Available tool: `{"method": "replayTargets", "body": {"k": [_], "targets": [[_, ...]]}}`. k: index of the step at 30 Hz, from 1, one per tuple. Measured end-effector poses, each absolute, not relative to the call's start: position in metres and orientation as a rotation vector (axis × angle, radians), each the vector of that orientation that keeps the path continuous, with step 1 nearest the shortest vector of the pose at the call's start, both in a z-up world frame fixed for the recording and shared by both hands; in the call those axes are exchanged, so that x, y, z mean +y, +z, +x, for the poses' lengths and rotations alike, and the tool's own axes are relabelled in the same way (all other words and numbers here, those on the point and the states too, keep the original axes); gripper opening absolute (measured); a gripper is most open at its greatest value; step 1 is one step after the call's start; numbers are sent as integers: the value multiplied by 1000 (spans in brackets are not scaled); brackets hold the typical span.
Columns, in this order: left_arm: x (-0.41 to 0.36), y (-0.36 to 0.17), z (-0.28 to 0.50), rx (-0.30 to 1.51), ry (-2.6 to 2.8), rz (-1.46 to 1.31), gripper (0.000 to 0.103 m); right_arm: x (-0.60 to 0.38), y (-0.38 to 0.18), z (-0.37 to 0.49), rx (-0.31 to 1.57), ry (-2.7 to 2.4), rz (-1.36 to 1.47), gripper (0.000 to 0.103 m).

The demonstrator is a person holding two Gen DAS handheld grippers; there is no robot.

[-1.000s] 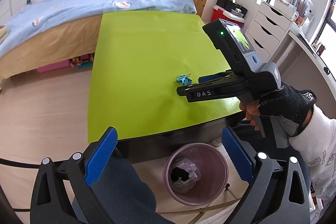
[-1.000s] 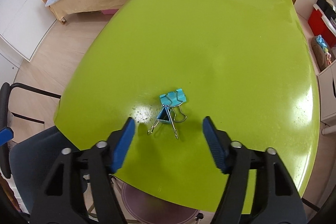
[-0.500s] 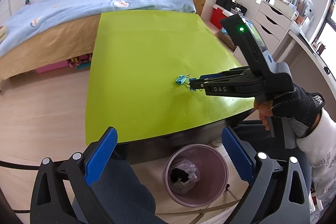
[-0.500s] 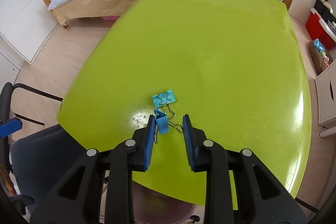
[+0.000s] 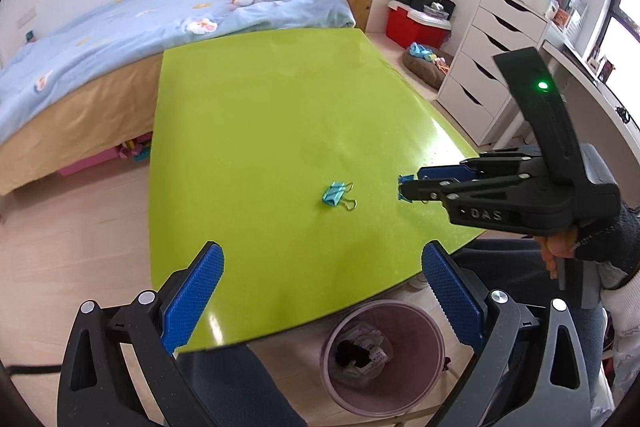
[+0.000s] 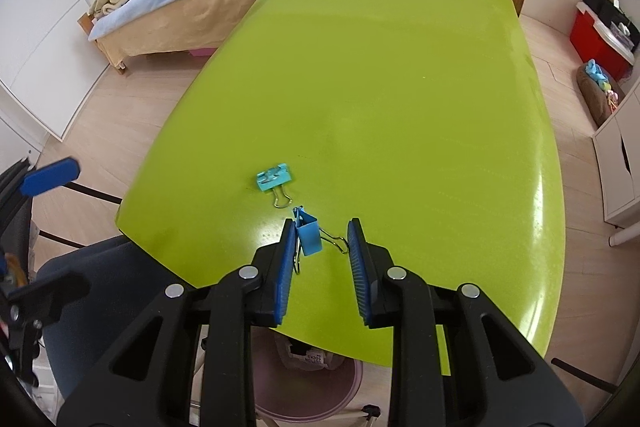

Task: Collect trash
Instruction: 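Grasp the other blue binder clip with the left tool while the right tool holds its clip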

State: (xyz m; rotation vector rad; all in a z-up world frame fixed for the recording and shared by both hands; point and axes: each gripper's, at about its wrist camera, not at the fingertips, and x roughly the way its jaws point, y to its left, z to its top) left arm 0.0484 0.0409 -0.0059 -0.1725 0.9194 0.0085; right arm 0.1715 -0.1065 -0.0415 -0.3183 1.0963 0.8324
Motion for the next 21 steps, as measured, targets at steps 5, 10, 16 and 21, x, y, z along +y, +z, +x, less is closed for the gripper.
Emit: {"method": "replayTargets", "body": {"k": [5, 10, 16, 21], "targets": [[41, -15, 82, 967, -32, -133, 95, -117, -37, 177, 1095, 817, -309, 26], [37, -32, 114, 1030, -71, -69, 95, -124, -37, 180, 1102, 809, -303, 26], [28, -53, 139, 1088, -107, 5, 95, -129, -38, 184, 1111, 803, -298, 26], [23, -65, 150, 1116, -121, 33, 74, -132, -40, 187, 1117, 798, -294, 26]]}}
